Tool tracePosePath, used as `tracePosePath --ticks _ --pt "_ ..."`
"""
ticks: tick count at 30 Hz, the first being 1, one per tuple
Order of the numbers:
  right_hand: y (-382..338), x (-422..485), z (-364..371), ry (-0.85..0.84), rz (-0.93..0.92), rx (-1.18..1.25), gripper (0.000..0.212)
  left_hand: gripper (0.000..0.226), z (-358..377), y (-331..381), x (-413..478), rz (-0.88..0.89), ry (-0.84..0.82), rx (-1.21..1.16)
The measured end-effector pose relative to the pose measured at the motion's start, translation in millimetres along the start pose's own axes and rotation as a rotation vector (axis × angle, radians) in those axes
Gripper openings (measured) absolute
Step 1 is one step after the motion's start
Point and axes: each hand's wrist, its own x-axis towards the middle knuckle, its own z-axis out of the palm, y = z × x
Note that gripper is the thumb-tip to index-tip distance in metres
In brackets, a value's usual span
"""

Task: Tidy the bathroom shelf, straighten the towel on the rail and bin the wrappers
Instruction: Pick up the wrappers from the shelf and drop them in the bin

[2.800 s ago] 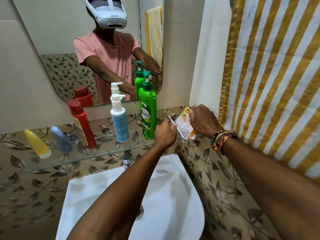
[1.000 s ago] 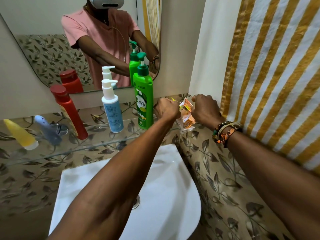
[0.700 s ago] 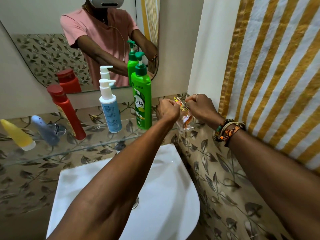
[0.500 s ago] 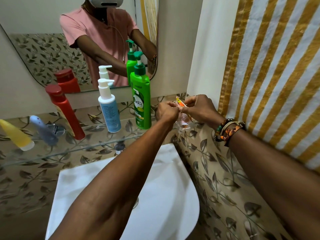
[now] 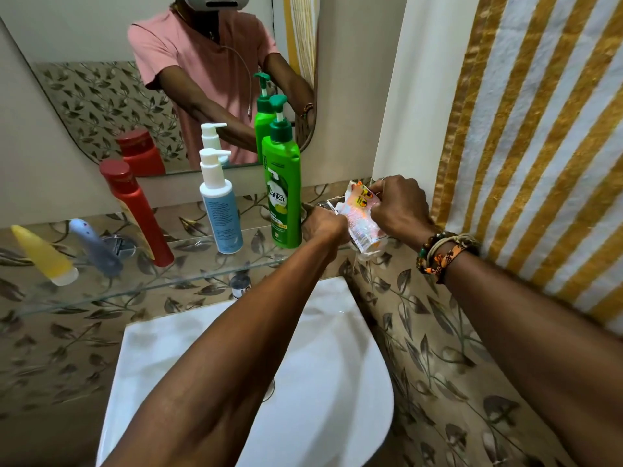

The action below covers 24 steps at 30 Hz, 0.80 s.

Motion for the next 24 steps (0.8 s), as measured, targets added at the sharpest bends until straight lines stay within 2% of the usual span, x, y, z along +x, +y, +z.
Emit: tracePosePath --ticks 3,7,9,12,14,16,19,20,24 --pt "0.6 0.0 8.2 -0.027 -0.001 -0.016 0.033 0.033 3.9 -4.5 0.9 -0.012 -0.036 -0.052" --pt "0.0 -5.8 17.3 -0.036 -0.086 -0.138 0.032 0.029 5.1 -7.8 0.7 0.013 -0.05 -0.09" --pt "-2.4 -12.0 16.7 -0.073 -0.128 -0.234 0.026 0.046 5.1 -8.1 2.2 -0.001 -0.042 -0.157" --pt "-3.9 -21.0 15.3 -0.095 -0.202 -0.321 0.019 0.088 1.4 -1.5 -6.1 -0.042 -0.038 -0.24" --pt "-2.7 -25.1 17.5 -0.112 -0.24 -0.317 0.027 0.095 1.7 -0.7 -7.8 -0.025 -0.041 -0.228" --pt "1.0 -26.1 23.3 -0.147 -0.243 -0.293 0.033 0.086 2.9 -2.7 -4.0 -0.008 -0.038 -0.182" --pt "7.1 -23.6 30.9 -0.203 -0.225 -0.294 0.03 0.043 3.7 -4.7 -2.5 0.005 -0.075 -0.159" --pt "7.5 -23.2 29.7 -0.228 -0.215 -0.285 0.033 0.035 2.3 -3.3 -5.1 -0.001 -0.06 -0.141" --pt "8.0 -22.6 23.5 -0.202 -0.152 -0.176 0.041 0.028 1.5 -0.5 -9.6 -0.012 -0.013 -0.097"
